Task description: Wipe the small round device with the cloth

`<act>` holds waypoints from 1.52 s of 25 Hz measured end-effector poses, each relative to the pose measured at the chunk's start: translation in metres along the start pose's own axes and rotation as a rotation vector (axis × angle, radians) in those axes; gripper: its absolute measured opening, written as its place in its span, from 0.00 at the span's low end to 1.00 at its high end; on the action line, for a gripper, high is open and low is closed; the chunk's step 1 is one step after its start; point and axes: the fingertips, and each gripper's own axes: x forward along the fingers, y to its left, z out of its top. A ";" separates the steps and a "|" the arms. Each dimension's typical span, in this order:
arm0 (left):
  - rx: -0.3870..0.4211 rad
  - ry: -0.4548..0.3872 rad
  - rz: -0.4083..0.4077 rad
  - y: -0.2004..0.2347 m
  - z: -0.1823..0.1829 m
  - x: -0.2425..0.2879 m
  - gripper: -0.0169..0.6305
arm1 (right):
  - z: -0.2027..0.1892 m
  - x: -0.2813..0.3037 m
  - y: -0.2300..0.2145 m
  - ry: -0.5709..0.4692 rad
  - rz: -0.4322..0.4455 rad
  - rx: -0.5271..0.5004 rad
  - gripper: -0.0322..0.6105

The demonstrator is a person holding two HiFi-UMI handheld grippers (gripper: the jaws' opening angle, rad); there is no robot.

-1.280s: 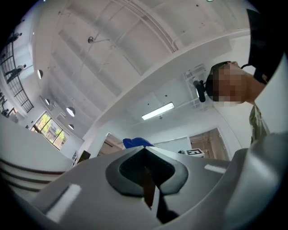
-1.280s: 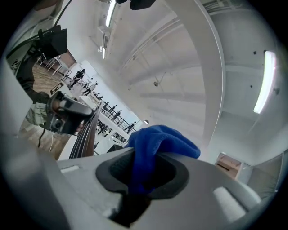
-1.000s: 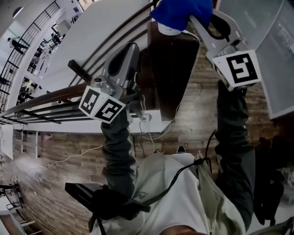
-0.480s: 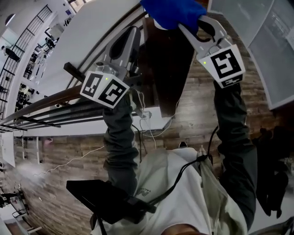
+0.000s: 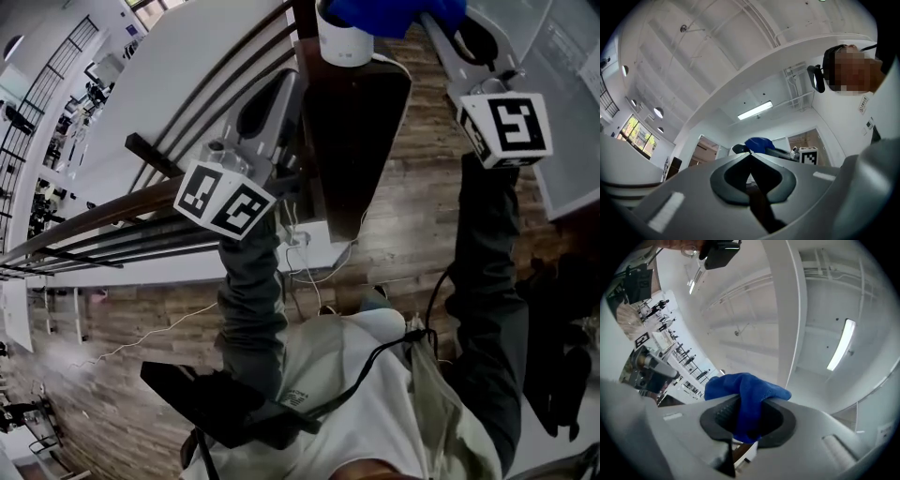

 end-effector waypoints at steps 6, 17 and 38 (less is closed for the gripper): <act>0.035 -0.027 0.048 -0.001 0.008 0.014 0.03 | -0.004 0.033 0.004 -0.039 0.099 0.051 0.18; 0.140 -0.133 0.204 -0.011 0.011 0.029 0.03 | -0.055 0.002 0.039 0.010 0.465 -0.117 0.17; 0.081 -0.115 0.143 -0.003 -0.009 0.009 0.03 | -0.024 0.008 0.087 0.047 0.344 -0.620 0.17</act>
